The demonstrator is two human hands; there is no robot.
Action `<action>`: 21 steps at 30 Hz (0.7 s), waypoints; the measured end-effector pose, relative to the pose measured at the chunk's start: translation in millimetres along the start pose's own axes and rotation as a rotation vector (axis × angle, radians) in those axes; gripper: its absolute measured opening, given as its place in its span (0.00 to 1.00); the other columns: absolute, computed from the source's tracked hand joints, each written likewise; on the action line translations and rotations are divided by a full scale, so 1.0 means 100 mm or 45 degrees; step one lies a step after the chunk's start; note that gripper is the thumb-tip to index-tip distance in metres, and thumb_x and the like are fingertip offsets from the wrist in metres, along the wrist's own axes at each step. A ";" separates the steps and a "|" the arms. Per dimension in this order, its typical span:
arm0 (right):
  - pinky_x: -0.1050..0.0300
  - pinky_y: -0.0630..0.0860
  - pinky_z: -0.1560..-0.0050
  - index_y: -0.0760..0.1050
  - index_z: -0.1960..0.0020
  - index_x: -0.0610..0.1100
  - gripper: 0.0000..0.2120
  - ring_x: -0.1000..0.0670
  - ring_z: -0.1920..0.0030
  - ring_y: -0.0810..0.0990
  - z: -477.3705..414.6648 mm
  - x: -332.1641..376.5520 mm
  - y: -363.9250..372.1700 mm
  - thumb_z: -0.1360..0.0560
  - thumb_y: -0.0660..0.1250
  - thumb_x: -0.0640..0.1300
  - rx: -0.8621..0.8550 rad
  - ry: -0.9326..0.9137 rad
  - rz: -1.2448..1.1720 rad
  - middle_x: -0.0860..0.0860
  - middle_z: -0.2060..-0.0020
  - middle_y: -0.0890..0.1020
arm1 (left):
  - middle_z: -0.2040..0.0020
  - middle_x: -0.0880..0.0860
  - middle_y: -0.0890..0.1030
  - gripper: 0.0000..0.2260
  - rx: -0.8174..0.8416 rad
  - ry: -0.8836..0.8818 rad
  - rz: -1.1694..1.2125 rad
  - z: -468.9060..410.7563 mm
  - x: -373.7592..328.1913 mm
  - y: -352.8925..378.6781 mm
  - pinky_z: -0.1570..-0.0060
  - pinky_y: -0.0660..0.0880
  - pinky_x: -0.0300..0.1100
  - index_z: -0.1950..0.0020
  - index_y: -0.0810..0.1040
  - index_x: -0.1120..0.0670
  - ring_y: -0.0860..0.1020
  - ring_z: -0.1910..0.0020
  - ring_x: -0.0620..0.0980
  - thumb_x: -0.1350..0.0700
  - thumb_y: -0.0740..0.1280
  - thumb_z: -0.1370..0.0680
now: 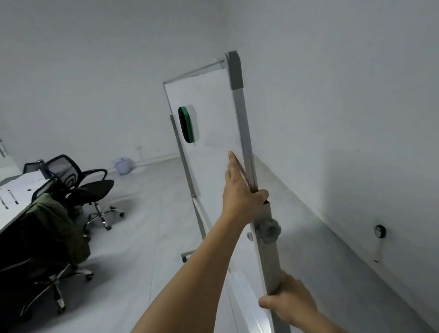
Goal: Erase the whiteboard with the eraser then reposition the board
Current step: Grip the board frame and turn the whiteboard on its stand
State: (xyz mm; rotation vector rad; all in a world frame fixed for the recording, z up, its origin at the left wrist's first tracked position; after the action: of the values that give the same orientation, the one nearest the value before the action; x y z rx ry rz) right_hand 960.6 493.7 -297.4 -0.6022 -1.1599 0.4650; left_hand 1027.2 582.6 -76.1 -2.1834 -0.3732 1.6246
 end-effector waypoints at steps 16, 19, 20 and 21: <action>0.63 0.75 0.63 0.66 0.43 0.53 0.25 0.54 0.60 0.79 -3.57 1.73 0.23 0.35 0.72 0.57 0.003 -0.142 0.047 0.56 0.53 0.79 | 0.24 0.50 0.59 0.45 -0.022 -0.042 0.008 -3.67 1.38 -0.52 0.38 0.74 0.53 0.23 0.38 0.42 0.72 0.37 0.57 0.66 0.65 0.26; 0.62 0.76 0.61 0.66 0.44 0.53 0.24 0.54 0.58 0.79 -4.23 2.05 0.33 0.35 0.72 0.57 0.039 -0.112 0.061 0.56 0.51 0.79 | 0.26 0.51 0.61 0.45 -0.002 -0.047 0.029 -4.35 1.72 -0.65 0.42 0.76 0.53 0.23 0.38 0.40 0.75 0.51 0.55 0.66 0.64 0.27; 0.62 0.76 0.62 0.66 0.44 0.54 0.24 0.54 0.58 0.79 -4.47 2.16 0.35 0.35 0.72 0.57 0.038 -0.102 0.060 0.56 0.51 0.79 | 0.25 0.51 0.59 0.45 0.015 -0.041 0.033 -4.60 1.81 -0.69 0.43 0.76 0.53 0.23 0.38 0.41 0.75 0.53 0.54 0.66 0.64 0.27; 0.63 0.75 0.63 0.66 0.44 0.54 0.24 0.54 0.59 0.79 -4.65 2.25 0.37 0.35 0.72 0.57 0.039 -0.090 0.058 0.56 0.52 0.79 | 0.25 0.50 0.57 0.45 0.022 -0.034 0.034 -4.79 1.88 -0.71 0.41 0.76 0.53 0.23 0.38 0.41 0.74 0.51 0.54 0.66 0.63 0.27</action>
State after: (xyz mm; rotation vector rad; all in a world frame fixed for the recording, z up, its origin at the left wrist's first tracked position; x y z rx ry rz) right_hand 1472.5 570.5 -290.8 -0.5908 -1.2063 0.5458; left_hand 1541.5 655.3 -83.9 -2.1645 -0.3381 1.6666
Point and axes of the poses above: each hand's wrist, its own z-axis away from the middle knuckle, its own y-axis out of the palm, x = y × z, the point moved 6 cm from there along -z, towards the middle knuckle
